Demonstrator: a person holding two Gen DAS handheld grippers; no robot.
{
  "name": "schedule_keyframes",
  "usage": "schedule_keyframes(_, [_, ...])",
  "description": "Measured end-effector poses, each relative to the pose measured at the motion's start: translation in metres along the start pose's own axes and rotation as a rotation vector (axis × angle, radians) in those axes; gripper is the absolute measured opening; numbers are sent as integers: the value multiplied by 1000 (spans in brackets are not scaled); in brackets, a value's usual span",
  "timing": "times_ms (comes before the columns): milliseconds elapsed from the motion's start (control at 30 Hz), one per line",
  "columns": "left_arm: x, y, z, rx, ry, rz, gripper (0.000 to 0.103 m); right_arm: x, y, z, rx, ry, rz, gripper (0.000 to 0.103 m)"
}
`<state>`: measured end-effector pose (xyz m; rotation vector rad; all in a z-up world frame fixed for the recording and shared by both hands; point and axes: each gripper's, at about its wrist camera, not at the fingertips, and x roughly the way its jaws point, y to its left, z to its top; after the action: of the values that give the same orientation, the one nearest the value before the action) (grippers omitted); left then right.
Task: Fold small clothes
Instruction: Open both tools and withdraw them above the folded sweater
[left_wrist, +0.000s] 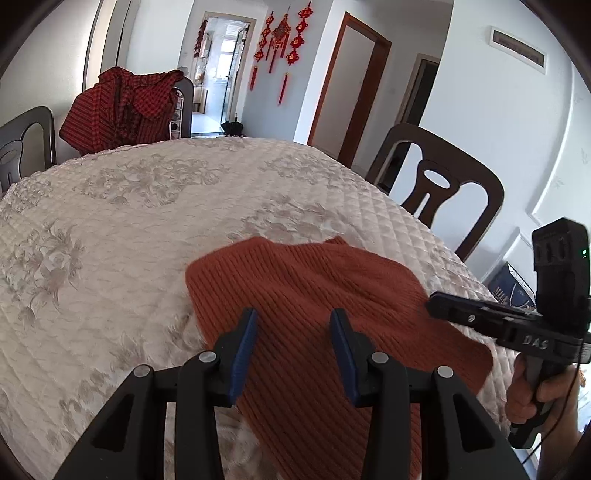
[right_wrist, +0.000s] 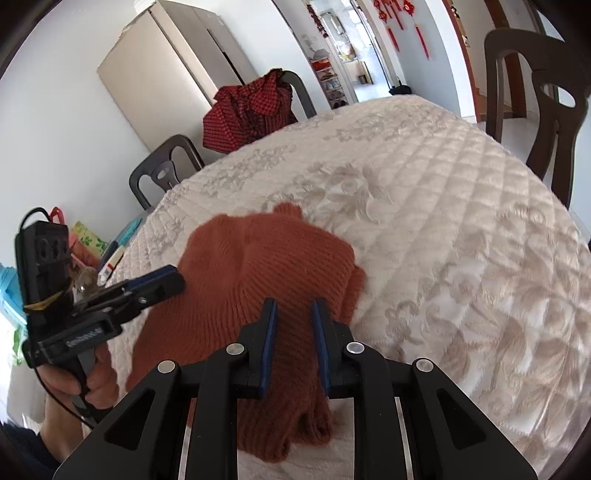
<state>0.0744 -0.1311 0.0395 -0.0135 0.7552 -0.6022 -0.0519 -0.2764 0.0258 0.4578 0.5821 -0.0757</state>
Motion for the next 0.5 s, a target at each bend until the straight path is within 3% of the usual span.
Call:
schedule_keyframes(133, [16,7,5,0,22,16,43,7,7,18,-23,-25,3,20])
schedule_keyframes(233, [32,12,-1,-15,77,22,44,32,-1,22,-3,39,-44,20])
schedule_keyframes(367, [30,13,-3,-25,74,11,44,38,-15,18,45,28,7,20])
schedule_keyframes(500, [21,10,-3,-23,66,24,44,31,-12,17,33,25,-1,20])
